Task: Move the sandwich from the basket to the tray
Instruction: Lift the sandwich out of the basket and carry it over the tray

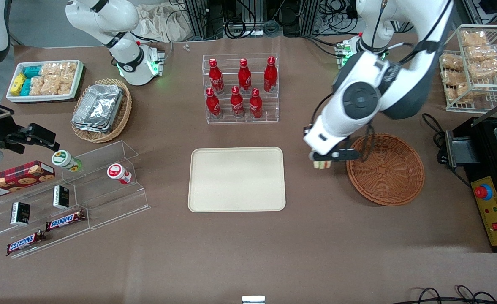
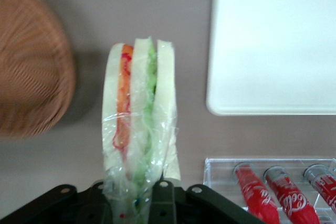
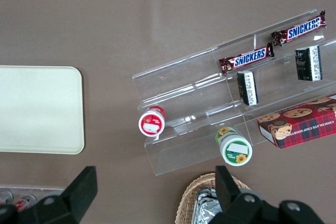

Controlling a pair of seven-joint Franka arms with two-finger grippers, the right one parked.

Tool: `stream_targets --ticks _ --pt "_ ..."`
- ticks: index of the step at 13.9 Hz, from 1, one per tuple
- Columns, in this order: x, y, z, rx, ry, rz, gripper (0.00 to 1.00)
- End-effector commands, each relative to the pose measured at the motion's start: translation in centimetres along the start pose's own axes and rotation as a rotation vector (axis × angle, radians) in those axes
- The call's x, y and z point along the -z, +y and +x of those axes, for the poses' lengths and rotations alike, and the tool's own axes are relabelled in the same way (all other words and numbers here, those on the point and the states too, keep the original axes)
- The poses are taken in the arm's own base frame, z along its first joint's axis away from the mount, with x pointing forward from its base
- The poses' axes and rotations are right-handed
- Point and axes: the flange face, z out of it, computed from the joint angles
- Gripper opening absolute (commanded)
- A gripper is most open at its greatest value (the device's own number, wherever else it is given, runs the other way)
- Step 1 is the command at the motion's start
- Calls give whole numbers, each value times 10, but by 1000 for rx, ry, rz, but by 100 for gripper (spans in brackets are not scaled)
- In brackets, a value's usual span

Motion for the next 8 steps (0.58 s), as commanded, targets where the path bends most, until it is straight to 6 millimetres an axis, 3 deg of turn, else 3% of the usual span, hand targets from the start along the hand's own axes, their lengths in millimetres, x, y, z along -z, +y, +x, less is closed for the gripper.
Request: stream_targets --ticks 1,3,6,8 --pt "-41 63 16 -158 80 51 0" --pt "-81 91 25 -173 92 67 0" --pt "-134 105 46 -132 70 27 0" --pt "-159 110 54 -110 83 13 0"
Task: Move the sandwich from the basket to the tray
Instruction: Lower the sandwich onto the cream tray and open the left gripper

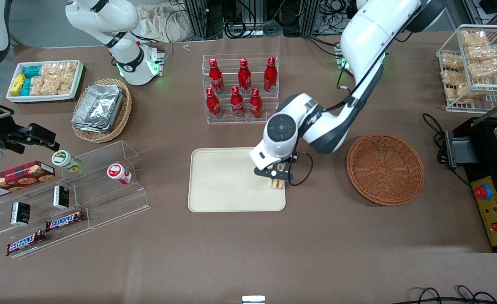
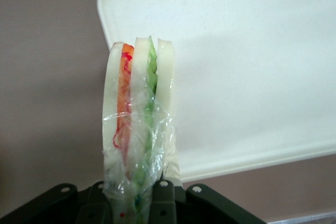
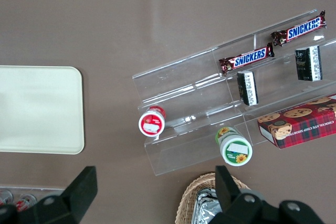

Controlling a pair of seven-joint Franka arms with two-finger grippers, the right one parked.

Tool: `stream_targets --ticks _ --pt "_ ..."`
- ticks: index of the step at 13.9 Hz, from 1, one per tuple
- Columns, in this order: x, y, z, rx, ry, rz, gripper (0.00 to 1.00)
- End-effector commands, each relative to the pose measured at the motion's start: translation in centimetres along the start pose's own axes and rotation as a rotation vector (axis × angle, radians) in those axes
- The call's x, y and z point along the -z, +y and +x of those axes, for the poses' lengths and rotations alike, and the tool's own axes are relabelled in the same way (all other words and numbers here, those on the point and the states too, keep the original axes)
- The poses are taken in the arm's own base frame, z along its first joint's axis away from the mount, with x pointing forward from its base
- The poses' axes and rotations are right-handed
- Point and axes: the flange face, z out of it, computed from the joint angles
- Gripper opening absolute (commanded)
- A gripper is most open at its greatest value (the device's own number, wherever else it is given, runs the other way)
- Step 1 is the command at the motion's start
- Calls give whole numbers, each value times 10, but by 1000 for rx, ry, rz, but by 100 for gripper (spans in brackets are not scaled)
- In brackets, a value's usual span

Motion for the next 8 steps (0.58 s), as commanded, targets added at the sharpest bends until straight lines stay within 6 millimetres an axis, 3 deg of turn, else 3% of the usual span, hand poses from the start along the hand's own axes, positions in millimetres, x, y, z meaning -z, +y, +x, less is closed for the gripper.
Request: stream_targets --ticks 1,3,4,5,6,8 --pt "-24 9 16 46 38 5 0" --pt "-42 10 19 85 40 -7 1" --pt "-45 11 20 87 45 -14 12" --pt "-47 11 20 90 42 -16 61" --pt "-45 10 20 93 45 -18 100" --pt "-43 7 22 120 47 -21 100"
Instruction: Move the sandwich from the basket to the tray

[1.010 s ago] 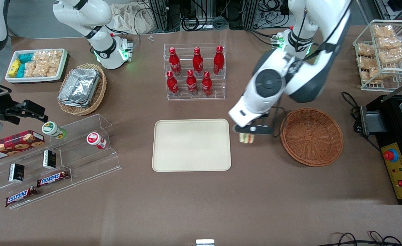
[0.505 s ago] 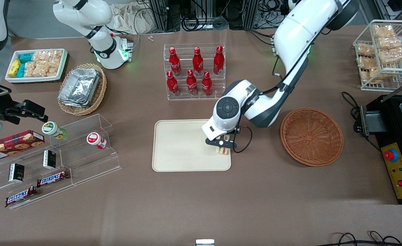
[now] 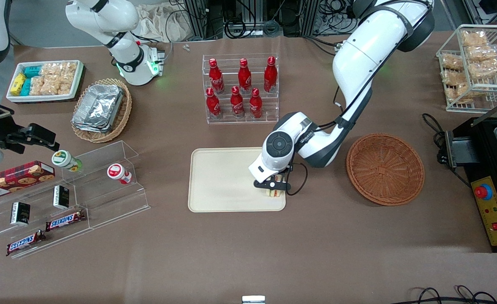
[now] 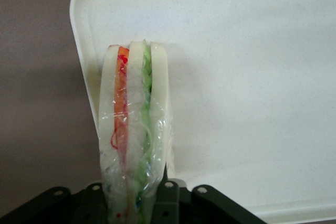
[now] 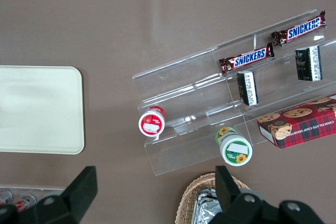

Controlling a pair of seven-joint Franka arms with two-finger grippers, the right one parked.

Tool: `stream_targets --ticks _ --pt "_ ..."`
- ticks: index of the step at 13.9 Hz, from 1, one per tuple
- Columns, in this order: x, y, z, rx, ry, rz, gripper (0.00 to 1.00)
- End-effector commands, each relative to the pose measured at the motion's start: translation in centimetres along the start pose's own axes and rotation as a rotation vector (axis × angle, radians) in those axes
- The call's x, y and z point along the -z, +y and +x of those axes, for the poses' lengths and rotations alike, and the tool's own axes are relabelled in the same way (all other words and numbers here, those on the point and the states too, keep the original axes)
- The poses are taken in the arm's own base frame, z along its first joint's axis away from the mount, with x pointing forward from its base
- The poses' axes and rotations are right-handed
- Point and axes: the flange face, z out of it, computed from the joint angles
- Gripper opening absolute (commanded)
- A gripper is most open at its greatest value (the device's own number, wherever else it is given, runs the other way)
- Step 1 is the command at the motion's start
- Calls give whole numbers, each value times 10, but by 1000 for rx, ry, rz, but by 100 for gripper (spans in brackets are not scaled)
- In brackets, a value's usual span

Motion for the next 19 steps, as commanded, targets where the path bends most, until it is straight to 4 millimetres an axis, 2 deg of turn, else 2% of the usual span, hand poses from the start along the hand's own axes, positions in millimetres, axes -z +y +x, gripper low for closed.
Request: stream_targets --ticks 1,2,3,4,5,6,7,9,10,12,16,19 --pt "9 4 5 28 33 5 100" --pt "20 0 8 28 46 7 100" --pt "46 1 9 30 78 2 100" --pt "63 0 6 33 81 13 100" --pt "92 -4 2 41 87 27 100" --pt "124 -20 5 66 100 17 100" --pt "157 -53 14 125 104 -4 100" --pt "214 -74 -1 169 83 -11 100" --pt "237 -92 -6 194 83 5 100" --pt "270 -125 -11 173 88 26 100" --pt "312 -206 -17 87 29 13 100" --pt "342 -260 -34 58 -14 23 100"
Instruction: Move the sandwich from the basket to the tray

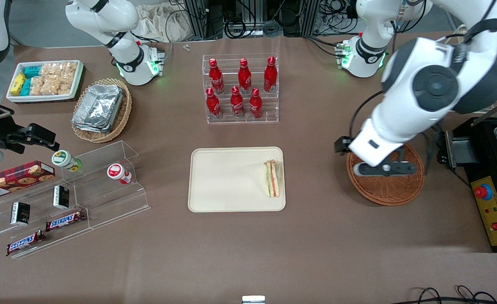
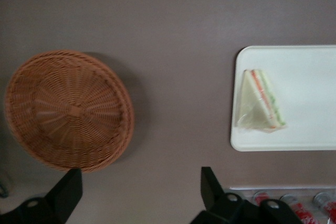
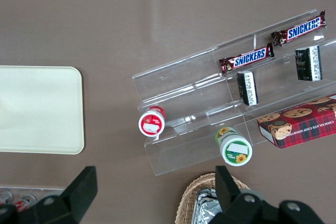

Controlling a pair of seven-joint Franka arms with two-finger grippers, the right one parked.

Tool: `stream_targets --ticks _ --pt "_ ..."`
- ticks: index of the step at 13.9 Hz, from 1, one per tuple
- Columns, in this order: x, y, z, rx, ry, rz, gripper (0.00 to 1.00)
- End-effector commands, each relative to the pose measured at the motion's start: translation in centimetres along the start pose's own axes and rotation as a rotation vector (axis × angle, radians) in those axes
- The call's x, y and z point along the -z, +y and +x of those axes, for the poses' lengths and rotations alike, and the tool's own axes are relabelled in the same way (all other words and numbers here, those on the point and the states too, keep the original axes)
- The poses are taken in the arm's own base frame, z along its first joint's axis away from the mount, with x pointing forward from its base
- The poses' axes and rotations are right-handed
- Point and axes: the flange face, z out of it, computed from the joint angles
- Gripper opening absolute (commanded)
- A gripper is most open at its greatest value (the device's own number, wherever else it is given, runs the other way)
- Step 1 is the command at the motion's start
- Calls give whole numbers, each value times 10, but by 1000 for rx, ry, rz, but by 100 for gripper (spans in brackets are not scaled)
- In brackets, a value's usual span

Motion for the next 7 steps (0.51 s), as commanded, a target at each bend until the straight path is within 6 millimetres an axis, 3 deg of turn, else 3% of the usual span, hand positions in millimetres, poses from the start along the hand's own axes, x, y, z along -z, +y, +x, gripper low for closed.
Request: stream_targets --ticks 1,5,7 --pt "30 -43 -25 -68 -20 5 100" --pt "72 -117 -47 -97 14 -1 100" --pt "78 -137 -64 -95 22 -13 100"
